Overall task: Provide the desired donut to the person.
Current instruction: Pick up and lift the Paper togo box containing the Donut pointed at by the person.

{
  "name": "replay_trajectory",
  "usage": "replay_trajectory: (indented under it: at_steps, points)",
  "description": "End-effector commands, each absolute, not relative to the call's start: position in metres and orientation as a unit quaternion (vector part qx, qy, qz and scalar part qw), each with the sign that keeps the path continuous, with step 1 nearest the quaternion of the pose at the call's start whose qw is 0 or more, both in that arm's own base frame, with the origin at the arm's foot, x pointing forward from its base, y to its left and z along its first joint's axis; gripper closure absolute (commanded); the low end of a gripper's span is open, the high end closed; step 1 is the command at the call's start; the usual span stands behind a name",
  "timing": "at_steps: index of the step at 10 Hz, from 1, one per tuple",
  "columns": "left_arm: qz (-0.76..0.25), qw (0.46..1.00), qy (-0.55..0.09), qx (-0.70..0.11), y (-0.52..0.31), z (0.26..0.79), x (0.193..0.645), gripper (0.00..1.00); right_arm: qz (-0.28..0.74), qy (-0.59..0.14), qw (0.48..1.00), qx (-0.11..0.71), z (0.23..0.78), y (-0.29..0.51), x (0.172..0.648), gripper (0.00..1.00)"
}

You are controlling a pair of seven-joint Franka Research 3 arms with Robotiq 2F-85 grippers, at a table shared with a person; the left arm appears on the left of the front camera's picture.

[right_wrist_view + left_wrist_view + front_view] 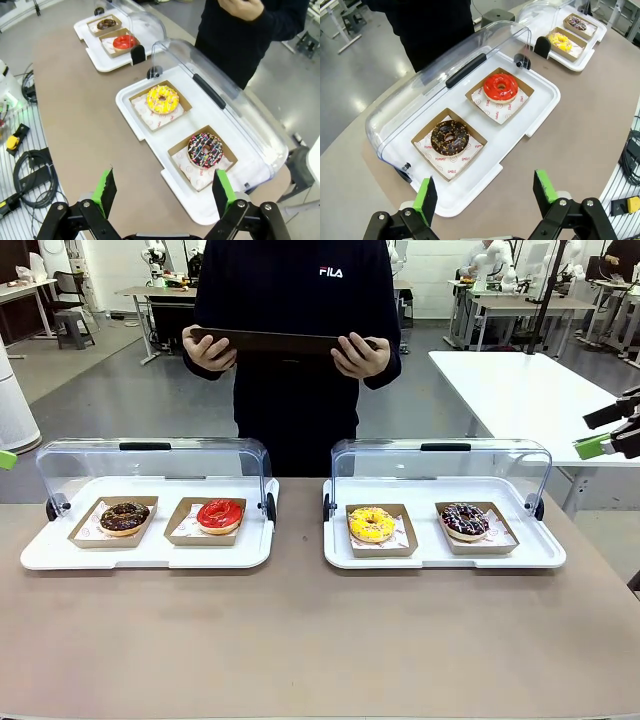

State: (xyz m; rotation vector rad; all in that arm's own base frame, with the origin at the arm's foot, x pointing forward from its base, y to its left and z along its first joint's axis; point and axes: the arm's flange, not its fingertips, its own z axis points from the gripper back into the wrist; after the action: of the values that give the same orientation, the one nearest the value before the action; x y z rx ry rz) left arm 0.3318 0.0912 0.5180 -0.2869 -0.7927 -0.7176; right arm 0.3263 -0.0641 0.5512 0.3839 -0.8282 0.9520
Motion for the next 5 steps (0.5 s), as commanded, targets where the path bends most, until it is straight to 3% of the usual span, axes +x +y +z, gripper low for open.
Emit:
replay_trajectory:
  at_steps: [1,5]
  points:
    - [-0.335,0.850,-0.384,-0.135,0.0921,0.5188,0.3333,0.00,0.442,-0.387,0.787,0.189,0.5493,-0.0653,0.3289,0.00]
    - [-0.335,0.850,-0.384,-0.135,0.0921,0.5188,0.3333,0.00,0.442,-0.387,0.787,0.189,0.5493,-0.0653,0.3289,0.00]
